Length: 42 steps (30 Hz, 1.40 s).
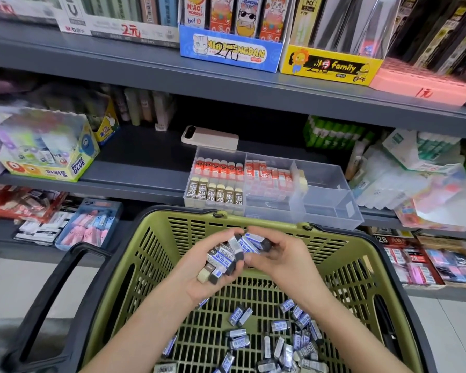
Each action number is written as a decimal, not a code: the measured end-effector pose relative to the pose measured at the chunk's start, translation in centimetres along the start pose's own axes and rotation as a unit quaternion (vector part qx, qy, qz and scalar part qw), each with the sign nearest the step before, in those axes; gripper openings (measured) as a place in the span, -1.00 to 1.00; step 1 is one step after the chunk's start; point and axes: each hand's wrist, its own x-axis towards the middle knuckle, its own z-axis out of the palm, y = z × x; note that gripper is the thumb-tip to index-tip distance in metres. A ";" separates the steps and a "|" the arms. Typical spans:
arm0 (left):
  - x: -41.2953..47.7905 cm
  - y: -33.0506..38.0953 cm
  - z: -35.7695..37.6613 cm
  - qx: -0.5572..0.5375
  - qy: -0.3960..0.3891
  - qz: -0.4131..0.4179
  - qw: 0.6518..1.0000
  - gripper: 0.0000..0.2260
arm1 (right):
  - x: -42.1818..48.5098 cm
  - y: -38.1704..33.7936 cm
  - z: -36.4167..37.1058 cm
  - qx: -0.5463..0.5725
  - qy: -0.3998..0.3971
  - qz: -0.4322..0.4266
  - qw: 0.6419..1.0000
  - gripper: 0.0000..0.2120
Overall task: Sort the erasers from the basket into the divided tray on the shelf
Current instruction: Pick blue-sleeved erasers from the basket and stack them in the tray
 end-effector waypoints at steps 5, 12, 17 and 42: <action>-0.2 1.3 0.4 -0.041 -0.010 -0.010 0.999 -0.89 | 0.8 -1.2 -1.2 0.075 -0.028 -0.014 0.997 -0.72; -0.5 4.2 0.3 -0.062 -0.023 0.033 0.997 -0.75 | 6.8 -2.8 -6.0 -0.119 0.112 -0.037 0.986 -0.85; -0.1 6.4 0.6 -0.039 -0.037 0.065 0.996 -0.51 | 11.4 -3.2 -5.4 -0.487 -0.017 -0.074 0.870 -0.80; 0.2 7.8 2.4 -0.035 0.054 0.120 0.991 -0.75 | 11.5 -2.7 -4.0 -0.320 -0.050 -0.134 0.937 -0.61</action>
